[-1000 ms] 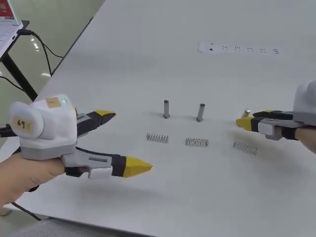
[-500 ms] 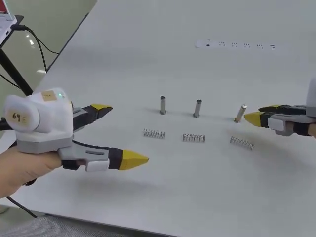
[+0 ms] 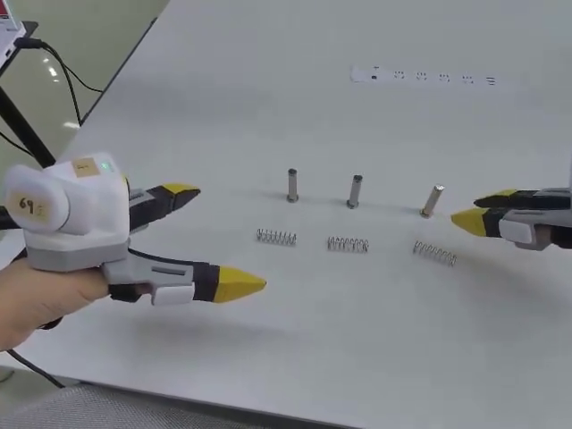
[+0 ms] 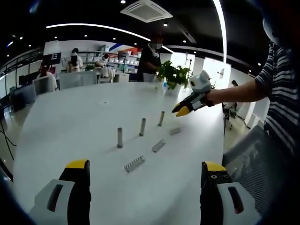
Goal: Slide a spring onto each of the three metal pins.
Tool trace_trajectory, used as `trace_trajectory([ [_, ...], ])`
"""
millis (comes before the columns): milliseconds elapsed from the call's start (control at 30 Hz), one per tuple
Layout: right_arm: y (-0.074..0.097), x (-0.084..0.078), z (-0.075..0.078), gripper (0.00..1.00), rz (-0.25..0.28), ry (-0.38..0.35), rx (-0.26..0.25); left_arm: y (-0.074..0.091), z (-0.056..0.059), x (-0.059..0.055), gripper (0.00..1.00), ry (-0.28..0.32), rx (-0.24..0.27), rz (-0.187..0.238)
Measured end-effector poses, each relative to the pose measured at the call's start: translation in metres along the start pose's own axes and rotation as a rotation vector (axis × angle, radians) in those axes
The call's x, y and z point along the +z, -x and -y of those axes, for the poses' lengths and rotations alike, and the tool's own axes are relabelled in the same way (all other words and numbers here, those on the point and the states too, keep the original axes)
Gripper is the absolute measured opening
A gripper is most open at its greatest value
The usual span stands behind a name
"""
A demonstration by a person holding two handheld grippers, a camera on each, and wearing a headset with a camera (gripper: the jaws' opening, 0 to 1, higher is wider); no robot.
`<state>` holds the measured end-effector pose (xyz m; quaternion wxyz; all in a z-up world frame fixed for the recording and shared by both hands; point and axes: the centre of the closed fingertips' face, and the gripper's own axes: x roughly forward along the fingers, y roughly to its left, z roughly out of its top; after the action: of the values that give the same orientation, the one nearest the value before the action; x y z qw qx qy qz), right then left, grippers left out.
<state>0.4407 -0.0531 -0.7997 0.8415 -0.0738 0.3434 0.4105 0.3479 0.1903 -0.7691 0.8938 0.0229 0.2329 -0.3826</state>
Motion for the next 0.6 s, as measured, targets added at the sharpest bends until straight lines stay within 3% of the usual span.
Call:
trace_trajectory([
  [200,0.0,-0.002,-0.008,0.24,-0.036,0.044,0.035,0.0,0.0,0.0,0.96,0.0,-0.001,0.002],
  [600,-0.007,-0.025,-0.029,0.23,-0.213,0.244,0.117,0.001,0.0,0.0,0.96,0.0,0.002,0.001],
])
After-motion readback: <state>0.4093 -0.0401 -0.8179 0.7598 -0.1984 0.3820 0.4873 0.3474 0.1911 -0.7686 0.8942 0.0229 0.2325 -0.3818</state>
